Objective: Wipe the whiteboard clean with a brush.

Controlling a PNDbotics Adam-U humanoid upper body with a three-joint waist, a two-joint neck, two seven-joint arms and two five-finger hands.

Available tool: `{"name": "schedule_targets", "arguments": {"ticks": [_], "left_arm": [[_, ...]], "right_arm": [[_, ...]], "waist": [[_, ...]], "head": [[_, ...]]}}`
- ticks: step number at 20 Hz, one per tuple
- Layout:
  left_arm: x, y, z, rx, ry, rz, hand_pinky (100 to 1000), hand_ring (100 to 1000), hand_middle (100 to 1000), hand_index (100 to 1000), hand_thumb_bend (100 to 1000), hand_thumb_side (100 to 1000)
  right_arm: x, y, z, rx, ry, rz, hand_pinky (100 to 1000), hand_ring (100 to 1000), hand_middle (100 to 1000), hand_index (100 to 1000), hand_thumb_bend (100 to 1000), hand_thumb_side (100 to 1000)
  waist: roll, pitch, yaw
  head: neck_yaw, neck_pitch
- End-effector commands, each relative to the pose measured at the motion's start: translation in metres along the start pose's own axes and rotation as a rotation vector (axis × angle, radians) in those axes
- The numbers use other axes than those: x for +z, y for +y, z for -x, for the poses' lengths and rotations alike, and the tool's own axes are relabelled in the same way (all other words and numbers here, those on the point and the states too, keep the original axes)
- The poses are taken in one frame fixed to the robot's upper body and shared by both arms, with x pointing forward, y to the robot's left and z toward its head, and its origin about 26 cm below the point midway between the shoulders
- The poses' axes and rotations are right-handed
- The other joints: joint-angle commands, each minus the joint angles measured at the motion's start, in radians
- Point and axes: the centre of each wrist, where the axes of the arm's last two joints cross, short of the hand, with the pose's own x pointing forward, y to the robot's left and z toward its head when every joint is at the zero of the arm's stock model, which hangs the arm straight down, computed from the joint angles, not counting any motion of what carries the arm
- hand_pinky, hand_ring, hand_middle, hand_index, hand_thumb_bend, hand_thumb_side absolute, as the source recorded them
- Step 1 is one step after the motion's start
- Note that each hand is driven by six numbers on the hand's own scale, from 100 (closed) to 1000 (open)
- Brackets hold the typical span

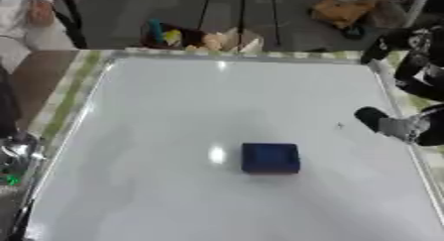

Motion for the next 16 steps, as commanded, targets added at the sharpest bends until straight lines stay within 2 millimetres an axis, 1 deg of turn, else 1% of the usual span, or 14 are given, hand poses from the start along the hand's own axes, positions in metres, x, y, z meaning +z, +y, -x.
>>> {"name": "schedule_targets", "arguments": {"ticks": [1, 3, 4, 9, 13, 15, 16], "left_arm": [[-0.007, 0.000, -0.006, 0.014, -0.033, 0.002, 696, 813, 746, 790, 240, 992], [-0.007, -0.001, -0.006, 0.017, -0.034, 0.003, 696, 813, 746, 790, 241, 992], [-0.008, -0.001, -0.006, 0.019, -0.035, 0.003, 696, 813, 746, 790, 239, 991], [-0.008, -0.002, -0.007, 0.028, -0.035, 0.004, 696, 814, 746, 788, 238, 989], [-0.008, -0.003, -0.007, 0.033, -0.035, 0.004, 696, 814, 746, 788, 238, 989], [-0.008, -0.004, -0.007, 0.036, -0.035, 0.004, 696, 814, 746, 788, 238, 989], [-0.008, -0.004, -0.007, 0.037, -0.035, 0.004, 696, 814, 746, 787, 238, 989]], "right_arm": [[-0.006, -0.003, 0.005, -0.014, 0.005, -0.038, 802, 766, 751, 100, 295, 872], [-0.013, -0.003, 0.006, -0.028, 0.002, -0.058, 805, 769, 753, 100, 295, 870], [-0.016, -0.002, 0.006, -0.035, -0.002, -0.071, 815, 782, 764, 100, 308, 864], [-0.035, 0.001, 0.003, -0.050, -0.033, -0.134, 822, 788, 772, 100, 332, 839], [-0.049, 0.008, 0.004, -0.066, -0.041, -0.170, 823, 792, 781, 100, 361, 822], [-0.055, 0.013, 0.005, -0.077, -0.043, -0.188, 827, 799, 791, 100, 386, 818], [-0.058, 0.015, 0.006, -0.082, -0.047, -0.199, 832, 805, 796, 100, 414, 816]], "waist": [[-0.004, -0.024, 0.004], [-0.005, -0.025, 0.007], [-0.005, -0.025, 0.009], [-0.007, -0.026, 0.018], [-0.008, -0.025, 0.026], [-0.009, -0.025, 0.029], [-0.010, -0.024, 0.030]], "head": [[-0.007, -0.003], [-0.009, -0.004], [-0.011, -0.004], [-0.017, -0.003], [-0.022, -0.003], [-0.023, -0.001], [-0.023, -0.001]]}}
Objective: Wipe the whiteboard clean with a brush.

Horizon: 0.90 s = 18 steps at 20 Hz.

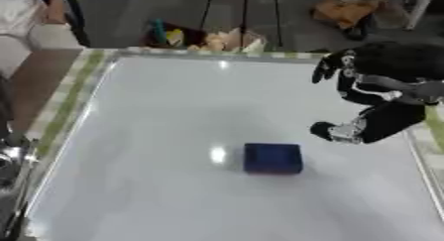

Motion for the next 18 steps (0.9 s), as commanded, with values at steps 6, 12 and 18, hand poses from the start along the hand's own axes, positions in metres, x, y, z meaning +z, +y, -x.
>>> {"name": "schedule_targets", "arguments": {"ticks": [6, 12, 18], "left_arm": [[-0.007, -0.001, -0.006, 0.019, -0.028, -0.005, 696, 815, 746, 786, 237, 989], [-0.006, -0.001, -0.006, 0.018, -0.026, -0.006, 696, 815, 747, 786, 237, 989], [-0.006, 0.000, -0.005, 0.015, -0.023, -0.005, 696, 815, 747, 785, 237, 989]], "right_arm": [[-0.019, 0.002, 0.004, -0.005, -0.025, -0.047, 831, 804, 793, 101, 448, 822], [-0.031, 0.002, -0.002, -0.003, -0.049, -0.053, 830, 803, 792, 102, 424, 826], [-0.040, 0.006, -0.008, -0.011, -0.066, -0.087, 830, 806, 795, 108, 424, 830]], "waist": [[-0.001, -0.019, 0.005], [0.003, -0.019, 0.004], [0.006, -0.020, -0.001]], "head": [[0.000, 0.004], [-0.002, 0.006], [0.000, 0.009]]}}
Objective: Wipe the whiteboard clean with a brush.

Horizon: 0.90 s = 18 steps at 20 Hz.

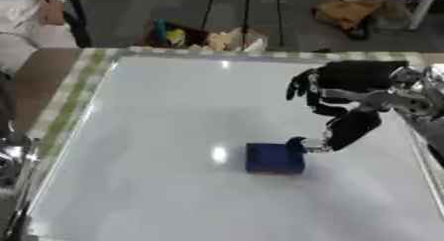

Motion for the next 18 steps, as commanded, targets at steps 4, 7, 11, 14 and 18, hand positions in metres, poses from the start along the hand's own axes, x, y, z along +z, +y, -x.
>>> {"name": "schedule_targets", "arguments": {"ticks": [4, 7, 11, 14, 18], "left_arm": [[-0.004, 0.002, -0.004, 0.003, -0.020, 0.001, 696, 816, 747, 785, 238, 989], [-0.004, 0.003, -0.004, -0.001, -0.019, 0.002, 696, 816, 747, 785, 238, 988], [-0.003, 0.004, -0.003, -0.007, -0.017, 0.001, 696, 816, 748, 785, 238, 988], [-0.003, 0.005, -0.003, -0.010, -0.015, 0.001, 696, 816, 748, 784, 237, 988], [-0.002, 0.005, -0.002, -0.015, -0.013, 0.002, 696, 816, 748, 784, 237, 988]], "right_arm": [[-0.004, -0.009, -0.005, 0.047, 0.007, -0.026, 844, 822, 806, 112, 414, 825], [-0.006, -0.009, -0.010, 0.071, 0.009, -0.042, 845, 824, 808, 113, 400, 839], [-0.008, -0.008, -0.019, 0.079, 0.004, -0.038, 845, 825, 808, 113, 380, 842], [-0.009, -0.008, -0.023, 0.080, 0.008, -0.041, 843, 823, 806, 114, 380, 849], [-0.011, -0.007, -0.027, 0.070, 0.013, -0.052, 838, 817, 797, 115, 386, 857]], "waist": [[0.003, -0.023, -0.008], [0.003, -0.025, -0.013], [0.004, -0.027, -0.020], [0.004, -0.028, -0.025], [0.005, -0.029, -0.030]], "head": [[0.004, 0.008], [0.010, 0.006], [0.017, 0.006], [0.024, 0.004], [0.029, 0.001]]}}
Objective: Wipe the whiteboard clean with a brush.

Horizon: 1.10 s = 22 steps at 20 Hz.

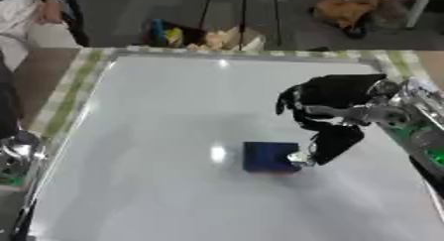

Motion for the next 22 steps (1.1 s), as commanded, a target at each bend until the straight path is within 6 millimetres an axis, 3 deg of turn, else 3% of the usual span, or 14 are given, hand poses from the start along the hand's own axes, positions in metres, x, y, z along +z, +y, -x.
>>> {"name": "schedule_targets", "arguments": {"ticks": [1, 9, 16, 20, 22], "left_arm": [[-0.006, 0.004, -0.004, -0.009, -0.026, 0.001, 696, 816, 748, 784, 237, 988], [-0.005, 0.005, -0.003, -0.015, -0.023, 0.003, 696, 817, 748, 784, 237, 988], [-0.005, 0.004, -0.004, -0.009, -0.025, 0.002, 696, 817, 749, 783, 236, 988], [-0.006, 0.003, -0.004, -0.006, -0.026, 0.002, 696, 818, 749, 783, 236, 988], [-0.006, 0.003, -0.004, -0.006, -0.027, 0.002, 696, 818, 749, 783, 236, 988]], "right_arm": [[0.004, -0.008, -0.004, 0.016, 0.012, 0.016, 835, 814, 795, 116, 382, 855], [0.001, -0.017, -0.015, -0.034, -0.020, 0.050, 815, 786, 768, 112, 327, 859], [-0.007, -0.007, -0.017, -0.030, 0.005, 0.032, 817, 795, 778, 118, 330, 748], [-0.013, -0.001, -0.014, -0.048, -0.009, -0.002, 805, 789, 777, 147, 312, 614], [-0.014, 0.000, -0.012, -0.056, -0.017, -0.013, 804, 788, 775, 144, 315, 605]], "waist": [[0.002, -0.029, -0.003], [0.002, -0.031, -0.012], [0.002, -0.027, -0.007], [0.003, -0.025, -0.005], [0.003, -0.024, -0.004]], "head": [[0.007, -0.004], [0.016, -0.011], [0.010, -0.021], [0.006, -0.020], [0.005, -0.020]]}}
